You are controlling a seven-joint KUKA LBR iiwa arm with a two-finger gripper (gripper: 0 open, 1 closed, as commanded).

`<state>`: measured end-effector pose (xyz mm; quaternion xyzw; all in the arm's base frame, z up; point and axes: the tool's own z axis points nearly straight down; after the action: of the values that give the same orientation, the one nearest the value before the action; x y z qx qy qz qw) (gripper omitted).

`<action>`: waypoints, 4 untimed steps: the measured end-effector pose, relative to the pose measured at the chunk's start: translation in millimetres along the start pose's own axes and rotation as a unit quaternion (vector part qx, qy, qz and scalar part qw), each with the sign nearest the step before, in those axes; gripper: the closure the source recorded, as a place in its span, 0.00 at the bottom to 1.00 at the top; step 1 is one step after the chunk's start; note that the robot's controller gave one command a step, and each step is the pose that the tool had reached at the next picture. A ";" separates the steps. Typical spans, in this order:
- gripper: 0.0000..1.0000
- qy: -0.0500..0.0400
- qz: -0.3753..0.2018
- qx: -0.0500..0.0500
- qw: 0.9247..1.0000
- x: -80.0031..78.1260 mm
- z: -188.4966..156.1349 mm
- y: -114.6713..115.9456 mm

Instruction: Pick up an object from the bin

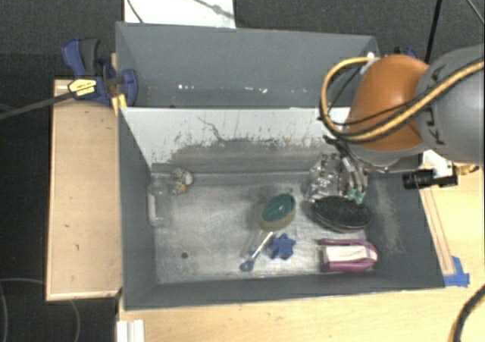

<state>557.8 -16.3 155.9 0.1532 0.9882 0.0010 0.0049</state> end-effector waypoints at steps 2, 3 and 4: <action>0.00 0.001 -0.071 0.001 0.997 -18.7 84.7 31.4; 0.00 0.002 -0.136 0.000 0.991 8.2 82.6 94.6; 0.00 0.001 -0.298 -0.001 0.955 34.1 83.8 144.6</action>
Offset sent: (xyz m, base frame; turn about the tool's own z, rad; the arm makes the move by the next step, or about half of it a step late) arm 0.0000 0.0000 0.0000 0.0000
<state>569.9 131.9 72.2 -0.1479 0.9890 0.0010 0.0038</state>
